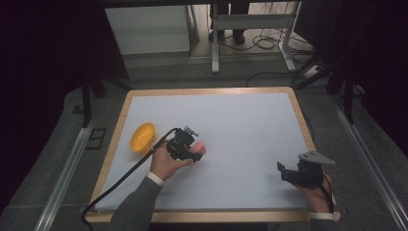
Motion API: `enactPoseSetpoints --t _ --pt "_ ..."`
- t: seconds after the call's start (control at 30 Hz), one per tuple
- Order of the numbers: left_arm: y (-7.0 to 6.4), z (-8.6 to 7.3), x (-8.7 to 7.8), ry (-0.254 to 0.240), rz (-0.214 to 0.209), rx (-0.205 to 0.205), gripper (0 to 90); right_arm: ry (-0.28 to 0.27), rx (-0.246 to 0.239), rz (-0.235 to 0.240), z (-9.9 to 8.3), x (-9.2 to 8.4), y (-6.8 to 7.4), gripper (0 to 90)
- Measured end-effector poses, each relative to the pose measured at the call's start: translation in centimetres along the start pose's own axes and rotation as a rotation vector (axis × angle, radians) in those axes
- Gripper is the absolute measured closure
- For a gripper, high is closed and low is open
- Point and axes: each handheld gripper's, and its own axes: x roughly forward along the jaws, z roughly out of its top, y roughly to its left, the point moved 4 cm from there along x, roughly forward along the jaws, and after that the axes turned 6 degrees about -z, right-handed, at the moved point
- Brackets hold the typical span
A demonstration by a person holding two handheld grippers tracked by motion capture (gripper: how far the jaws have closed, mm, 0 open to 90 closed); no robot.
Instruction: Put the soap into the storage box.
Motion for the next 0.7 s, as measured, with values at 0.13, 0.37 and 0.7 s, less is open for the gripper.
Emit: enactPoseSetpoints --t 0.13,0.37,0.7 --pt "0.5 0.0 -0.8 -0.005 0.013 -0.007 59.7 -0.001 0.002 -0.001 0.0 0.0 0.0 10.7" --pt "1.7 -0.3 -2.1 -0.023 0.025 -0.026 59.8 0.001 0.002 -0.002 0.0 0.0 -0.1 10.7" --pt "3.2 -0.7 -3.3 -0.039 0.046 -0.054 59.8 0.005 -0.001 -0.004 -0.1 0.1 0.0 10.7"
